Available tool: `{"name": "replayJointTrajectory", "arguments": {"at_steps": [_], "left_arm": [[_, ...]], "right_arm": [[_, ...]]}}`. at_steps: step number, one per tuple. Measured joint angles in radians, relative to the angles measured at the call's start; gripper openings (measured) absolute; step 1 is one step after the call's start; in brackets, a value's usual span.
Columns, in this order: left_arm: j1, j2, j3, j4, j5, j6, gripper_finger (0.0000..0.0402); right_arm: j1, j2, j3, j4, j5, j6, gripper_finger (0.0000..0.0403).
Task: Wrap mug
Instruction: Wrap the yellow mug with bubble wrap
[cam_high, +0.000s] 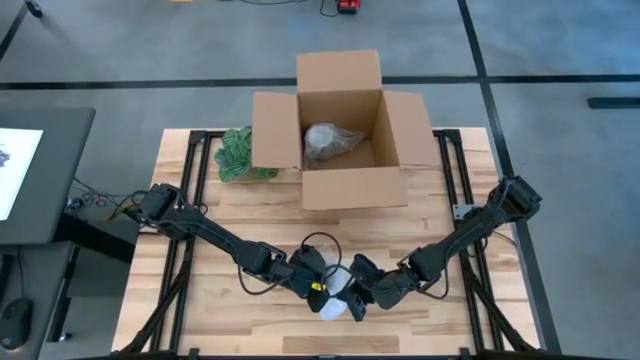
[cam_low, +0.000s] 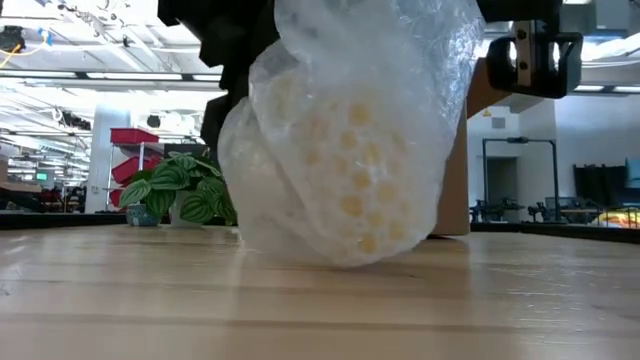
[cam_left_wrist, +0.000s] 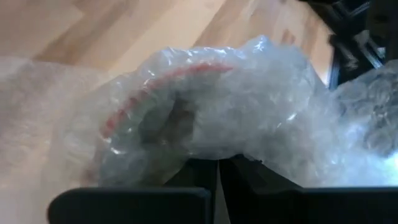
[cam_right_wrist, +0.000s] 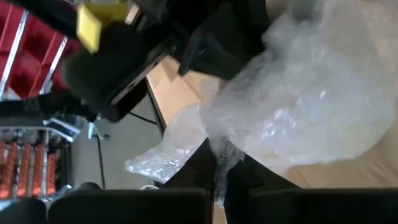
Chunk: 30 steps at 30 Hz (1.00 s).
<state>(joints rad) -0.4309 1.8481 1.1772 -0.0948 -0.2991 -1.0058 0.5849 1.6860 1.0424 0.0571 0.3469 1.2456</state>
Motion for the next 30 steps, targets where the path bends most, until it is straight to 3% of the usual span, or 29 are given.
{"name": "replayJointTrajectory", "arguments": {"at_steps": [5, 9, 13, 19, 25, 30], "left_arm": [[0.006, 0.001, -0.004, 0.053, 0.008, 0.060, 0.0000], [0.027, 0.000, 0.020, 0.041, 0.060, 0.106, 0.0000], [0.043, -0.032, 0.084, -0.054, 0.119, 0.158, 0.0000], [0.026, -0.097, 0.189, -0.262, 0.247, 0.279, 0.0000], [-0.071, -0.116, 0.252, -0.342, 0.249, 0.461, 0.0000], [-0.157, -0.112, 0.238, -0.335, 0.175, 0.616, 0.0006]], "right_arm": [[-0.012, 0.000, 0.000, -0.011, 0.024, 0.053, 0.0000], [-0.019, -0.001, 0.001, -0.118, 0.028, 0.145, 0.0000], [-0.019, -0.001, 0.001, -0.224, 0.031, 0.239, 0.0000], [-0.020, -0.001, 0.001, -0.225, 0.033, 0.273, 0.0000], [-0.021, -0.001, 0.001, -0.144, 0.022, 0.275, 0.0000], [-0.034, -0.001, 0.001, -0.108, 0.019, 0.292, 0.0000]]}}
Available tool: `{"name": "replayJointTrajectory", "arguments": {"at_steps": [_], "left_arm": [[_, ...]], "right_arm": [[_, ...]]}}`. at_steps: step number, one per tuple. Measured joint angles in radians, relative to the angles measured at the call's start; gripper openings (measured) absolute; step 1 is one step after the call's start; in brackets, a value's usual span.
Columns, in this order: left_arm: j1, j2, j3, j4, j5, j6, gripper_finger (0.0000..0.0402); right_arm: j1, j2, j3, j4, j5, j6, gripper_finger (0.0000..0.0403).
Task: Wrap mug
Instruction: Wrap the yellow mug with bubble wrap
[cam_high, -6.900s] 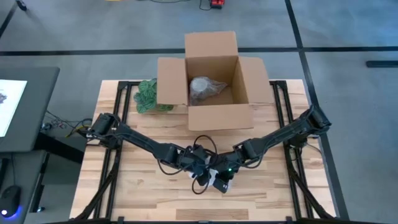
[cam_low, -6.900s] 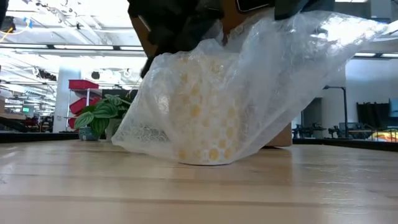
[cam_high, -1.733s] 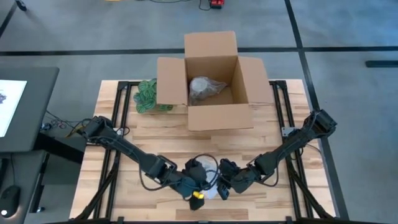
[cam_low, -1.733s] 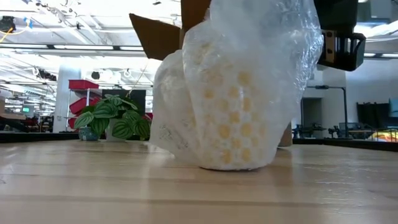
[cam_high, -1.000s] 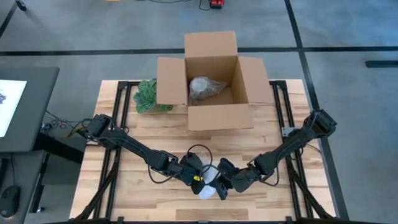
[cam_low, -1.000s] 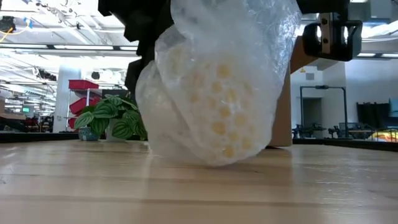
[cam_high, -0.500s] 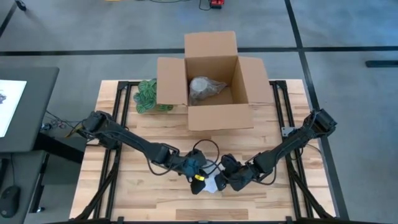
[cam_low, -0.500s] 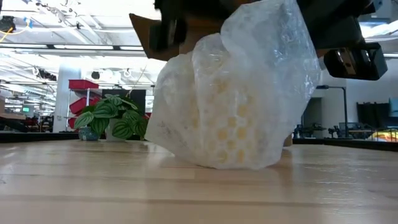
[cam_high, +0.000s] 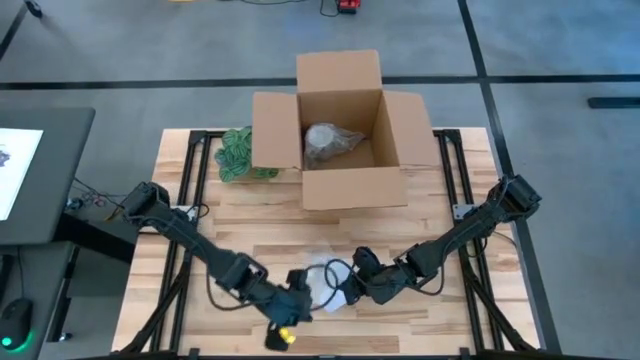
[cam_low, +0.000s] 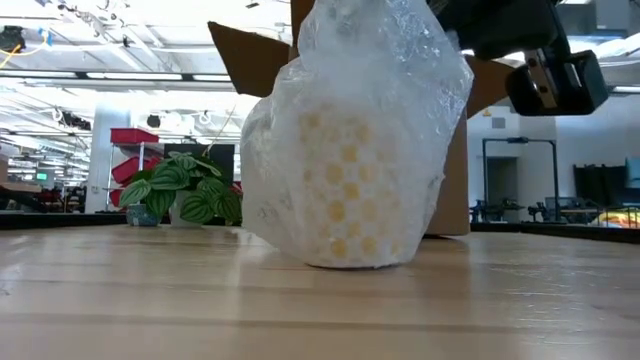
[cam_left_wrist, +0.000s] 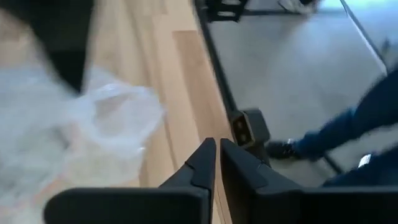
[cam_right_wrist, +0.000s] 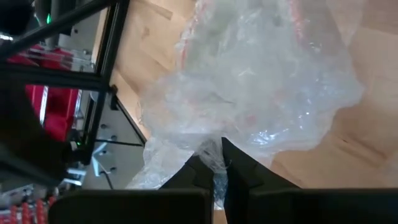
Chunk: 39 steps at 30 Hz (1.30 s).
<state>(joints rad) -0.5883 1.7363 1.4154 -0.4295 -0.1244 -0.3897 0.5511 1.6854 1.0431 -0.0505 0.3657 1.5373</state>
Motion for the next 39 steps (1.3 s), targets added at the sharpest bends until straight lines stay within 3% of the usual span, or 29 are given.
{"name": "replayJointTrajectory", "arguments": {"at_steps": [4, 9, 19, 25, 30, 33, 39], "left_arm": [[-0.029, 0.000, -0.001, 0.048, -0.026, 0.112, 0.0028], [-0.025, 0.006, -0.001, 0.064, -0.091, 0.147, 0.0050], [-0.025, 0.035, -0.002, 0.030, -0.145, 0.037, 0.0061], [-0.027, 0.034, -0.002, 0.054, -0.150, -0.004, 0.0122], [-0.026, 0.054, -0.003, 0.051, -0.261, -0.043, 0.0177], [-0.033, 0.064, -0.001, 0.052, -0.367, -0.043, 0.0184], [-0.038, 0.097, -0.001, 0.059, -0.473, -0.046, 0.0176]], "right_arm": [[-0.011, 0.000, 0.000, 0.000, -0.003, 0.018, 0.0000], [-0.024, 0.000, -0.001, 0.009, -0.003, 0.065, 0.0000], [-0.054, 0.001, -0.001, 0.090, -0.002, 0.063, 0.0006], [-0.064, 0.001, -0.001, 0.090, -0.001, 0.055, 0.0050], [-0.061, 0.001, -0.001, 0.088, 0.000, 0.028, 0.0100], [-0.061, 0.001, -0.001, 0.091, 0.000, 0.004, 0.0125], [-0.061, 0.001, -0.001, 0.092, -0.001, -0.002, 0.0158]]}}
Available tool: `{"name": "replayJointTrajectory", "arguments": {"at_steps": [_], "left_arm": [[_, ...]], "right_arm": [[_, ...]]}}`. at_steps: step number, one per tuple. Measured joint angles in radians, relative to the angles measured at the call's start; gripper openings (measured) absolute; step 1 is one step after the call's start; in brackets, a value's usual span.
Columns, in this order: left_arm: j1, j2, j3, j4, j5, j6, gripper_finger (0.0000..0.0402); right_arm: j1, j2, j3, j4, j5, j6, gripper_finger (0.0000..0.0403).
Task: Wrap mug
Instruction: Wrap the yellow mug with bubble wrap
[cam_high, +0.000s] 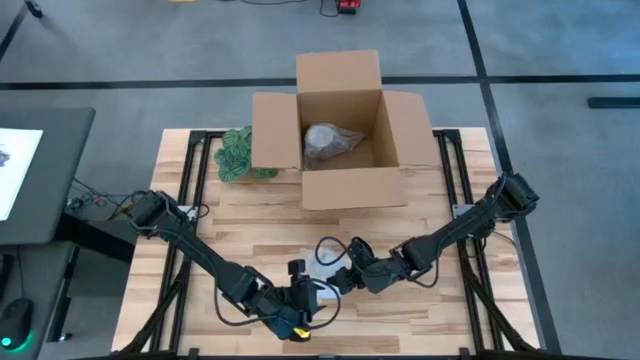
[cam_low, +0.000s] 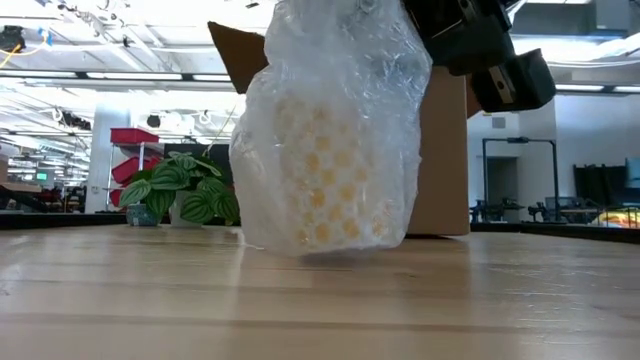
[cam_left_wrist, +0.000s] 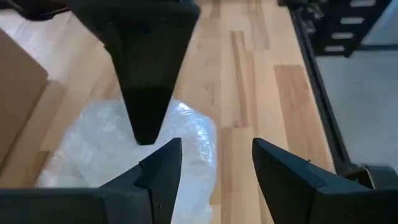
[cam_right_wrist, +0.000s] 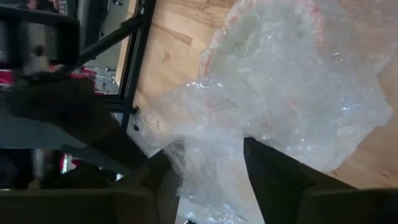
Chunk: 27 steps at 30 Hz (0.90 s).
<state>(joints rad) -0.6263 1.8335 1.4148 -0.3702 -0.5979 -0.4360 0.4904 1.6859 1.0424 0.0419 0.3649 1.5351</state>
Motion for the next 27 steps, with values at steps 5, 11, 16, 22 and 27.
{"name": "replayJointTrajectory", "arguments": {"at_steps": [5, 11, 16, 22, 27], "left_arm": [[0.009, 0.047, -0.001, -0.010, -0.048, -0.083, 0.0176], [0.014, 0.067, -0.001, -0.034, -0.063, -0.225, 0.0165], [0.014, 0.065, 0.003, -0.095, -0.104, -0.292, 0.0109], [0.014, 0.065, 0.012, -0.118, -0.103, -0.294, 0.0009], [0.013, 0.065, 0.012, -0.121, -0.119, -0.320, 0.0002]], "right_arm": [[0.000, 0.000, 0.000, 0.006, -0.001, -0.015, 0.0164], [0.001, 0.000, 0.000, 0.012, -0.002, -0.018, 0.0164], [0.006, 0.000, 0.000, 0.012, -0.002, -0.020, 0.0164], [0.015, 0.000, 0.000, 0.007, -0.003, -0.026, 0.0163], [0.035, 0.000, 0.000, -0.017, -0.006, -0.058, 0.0163]]}}
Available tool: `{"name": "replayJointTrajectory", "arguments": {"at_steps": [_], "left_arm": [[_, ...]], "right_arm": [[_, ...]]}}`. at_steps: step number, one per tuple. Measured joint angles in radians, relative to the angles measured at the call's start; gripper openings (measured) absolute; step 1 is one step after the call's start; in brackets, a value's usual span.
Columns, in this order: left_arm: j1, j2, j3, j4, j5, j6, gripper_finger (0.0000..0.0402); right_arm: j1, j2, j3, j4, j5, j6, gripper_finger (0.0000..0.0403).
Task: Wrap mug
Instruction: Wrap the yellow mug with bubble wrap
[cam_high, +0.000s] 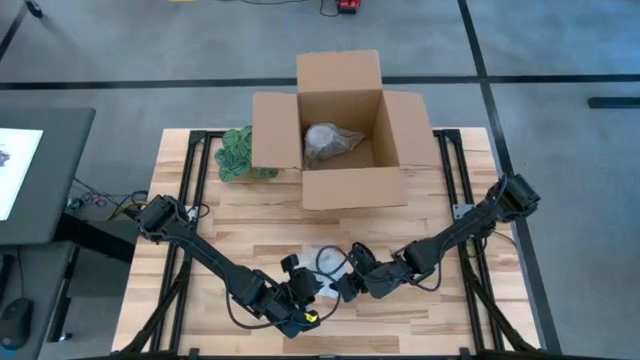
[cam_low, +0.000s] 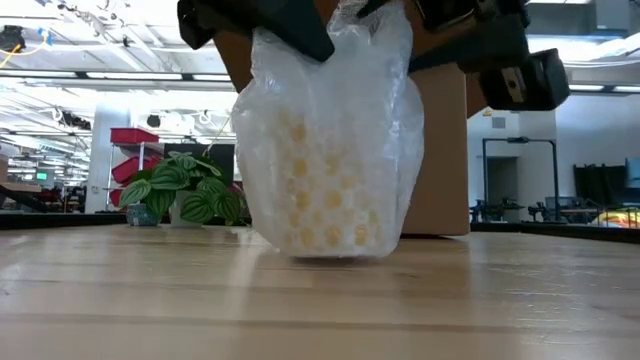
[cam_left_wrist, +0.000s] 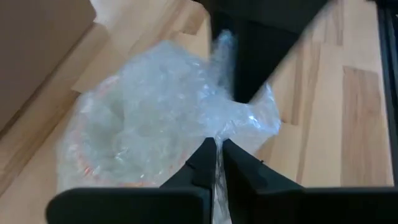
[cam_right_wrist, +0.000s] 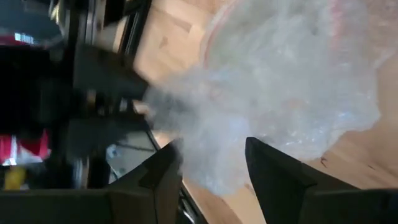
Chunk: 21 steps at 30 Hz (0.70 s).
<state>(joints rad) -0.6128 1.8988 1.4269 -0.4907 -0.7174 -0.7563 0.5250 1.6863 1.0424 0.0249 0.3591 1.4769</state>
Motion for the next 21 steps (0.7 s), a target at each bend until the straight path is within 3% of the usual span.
{"name": "replayJointTrajectory", "arguments": {"at_steps": [10, 21], "left_arm": [[0.000, 0.000, 0.000, -0.002, -0.098, -0.078, 0.0000], [0.000, 0.000, -0.002, -0.013, -0.101, -0.114, 0.0000]], "right_arm": [[0.046, 0.000, 0.000, 0.013, -0.046, -0.259, 0.0163], [0.080, 0.000, 0.067, 0.070, -0.008, -0.619, 0.0157]]}}
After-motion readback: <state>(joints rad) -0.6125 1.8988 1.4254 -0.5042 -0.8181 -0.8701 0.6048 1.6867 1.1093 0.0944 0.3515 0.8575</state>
